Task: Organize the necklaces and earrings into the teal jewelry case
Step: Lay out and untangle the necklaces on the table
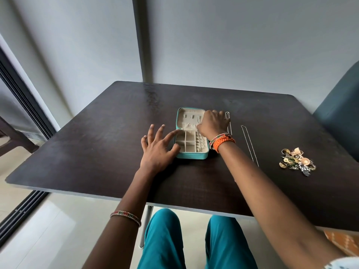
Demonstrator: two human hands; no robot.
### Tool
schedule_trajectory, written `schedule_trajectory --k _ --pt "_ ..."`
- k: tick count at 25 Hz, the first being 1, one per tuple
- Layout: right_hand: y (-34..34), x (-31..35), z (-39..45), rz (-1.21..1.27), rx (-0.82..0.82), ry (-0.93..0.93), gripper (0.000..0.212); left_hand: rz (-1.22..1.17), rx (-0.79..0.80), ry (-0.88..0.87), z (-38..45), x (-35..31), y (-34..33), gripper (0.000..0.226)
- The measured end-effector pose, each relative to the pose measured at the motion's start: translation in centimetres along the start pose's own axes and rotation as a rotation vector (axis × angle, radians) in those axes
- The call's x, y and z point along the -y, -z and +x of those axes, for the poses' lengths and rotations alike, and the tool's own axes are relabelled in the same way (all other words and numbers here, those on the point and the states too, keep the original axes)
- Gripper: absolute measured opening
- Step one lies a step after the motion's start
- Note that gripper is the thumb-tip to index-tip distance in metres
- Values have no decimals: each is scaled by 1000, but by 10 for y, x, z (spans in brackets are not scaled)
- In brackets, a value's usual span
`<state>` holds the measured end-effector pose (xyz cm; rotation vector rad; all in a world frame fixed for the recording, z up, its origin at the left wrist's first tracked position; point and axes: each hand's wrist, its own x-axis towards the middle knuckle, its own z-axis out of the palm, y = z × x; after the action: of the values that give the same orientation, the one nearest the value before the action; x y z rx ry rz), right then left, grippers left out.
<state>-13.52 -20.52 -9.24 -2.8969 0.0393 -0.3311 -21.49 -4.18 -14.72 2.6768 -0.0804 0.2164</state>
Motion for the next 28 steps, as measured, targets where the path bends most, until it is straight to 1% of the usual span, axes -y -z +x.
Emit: schedule_trajectory --k 5,7,13,15,16,18,20,22,26,28 --pt "-3 -6 15 49 -89 8 19 -8 10 -3 1 0 0 60" --pt "-7 -7 21 42 -54 13 20 -13 8 -3 1 1 0 60" --pt "-5 11 27 -127 15 -20 25 -27 1 3 2 1 -1 59" --pt "-6 16 30 -176 50 8 27 -28 -4 1 1 1 -1 59" --pt "-8 16 31 -195 48 36 27 -27 -5 -1 1 1 -1 59" --pt "-13 11 36 -170 -10 70 23 -32 -16 -3 1 1 -1 59" --pt "-17 3 42 -47 -75 43 19 -45 -31 -8 1 1 -2 59" --pt "-18 -2 52 148 -94 -26 18 -55 -38 -17 1 1 -2 64" --pt "-1 -3 63 773 -29 -169 34 -55 -71 -23 1 2 -3 62" --pt "12 0 60 1018 31 -170 29 -39 -117 -27 -2 2 -3 68"
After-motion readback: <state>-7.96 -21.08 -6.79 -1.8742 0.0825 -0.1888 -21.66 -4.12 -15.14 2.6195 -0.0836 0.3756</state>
